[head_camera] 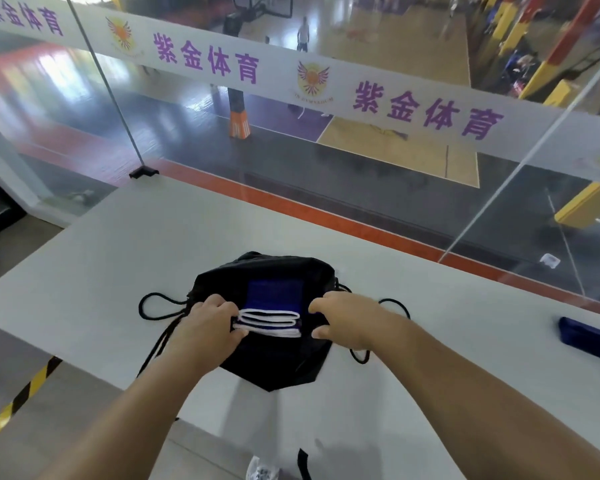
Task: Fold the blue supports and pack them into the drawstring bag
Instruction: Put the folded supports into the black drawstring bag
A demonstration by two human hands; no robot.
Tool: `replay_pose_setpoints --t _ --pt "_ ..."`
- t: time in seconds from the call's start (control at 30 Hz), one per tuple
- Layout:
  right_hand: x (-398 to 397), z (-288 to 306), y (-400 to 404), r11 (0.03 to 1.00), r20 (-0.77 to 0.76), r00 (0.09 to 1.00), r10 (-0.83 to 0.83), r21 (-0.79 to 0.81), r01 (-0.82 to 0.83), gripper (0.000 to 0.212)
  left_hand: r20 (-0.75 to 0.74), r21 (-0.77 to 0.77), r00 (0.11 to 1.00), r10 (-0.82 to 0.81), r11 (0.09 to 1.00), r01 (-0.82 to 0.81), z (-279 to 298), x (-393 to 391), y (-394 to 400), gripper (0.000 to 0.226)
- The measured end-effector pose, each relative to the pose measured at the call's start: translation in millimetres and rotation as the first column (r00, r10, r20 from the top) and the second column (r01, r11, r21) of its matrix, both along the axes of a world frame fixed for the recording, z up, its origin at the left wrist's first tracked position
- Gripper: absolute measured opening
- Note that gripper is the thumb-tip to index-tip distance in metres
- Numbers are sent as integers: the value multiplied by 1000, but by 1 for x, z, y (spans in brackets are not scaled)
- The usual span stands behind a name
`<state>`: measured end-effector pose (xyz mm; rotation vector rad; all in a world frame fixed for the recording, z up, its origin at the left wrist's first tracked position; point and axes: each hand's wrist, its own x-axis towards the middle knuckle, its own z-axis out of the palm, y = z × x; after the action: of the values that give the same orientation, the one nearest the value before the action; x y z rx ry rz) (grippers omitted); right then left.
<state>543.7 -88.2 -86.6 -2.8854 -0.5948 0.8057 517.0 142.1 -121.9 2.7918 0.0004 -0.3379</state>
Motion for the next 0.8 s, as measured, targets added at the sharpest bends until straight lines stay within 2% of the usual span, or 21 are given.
replay_pose_setpoints --t 0.13,0.4,0.6,0.8 --pt "-44 5 -62 997 -16 998 -68 -28 68 43 -31 24 997 -75 997 76 2 -33 -59 38" --pt "-149 -1 -211 961 -83 960 -269 -95 261 52 -121 19 947 -298 953 302 -12 -102 -195 39" --pt "-207 -7 -308 874 -129 866 -482 -134 467 52 -178 19 867 -465 880 475 -15 -124 -279 38" --pt "-225 -9 -386 748 -130 737 -664 -123 652 51 -177 31 795 -580 804 593 -14 -95 -354 37"
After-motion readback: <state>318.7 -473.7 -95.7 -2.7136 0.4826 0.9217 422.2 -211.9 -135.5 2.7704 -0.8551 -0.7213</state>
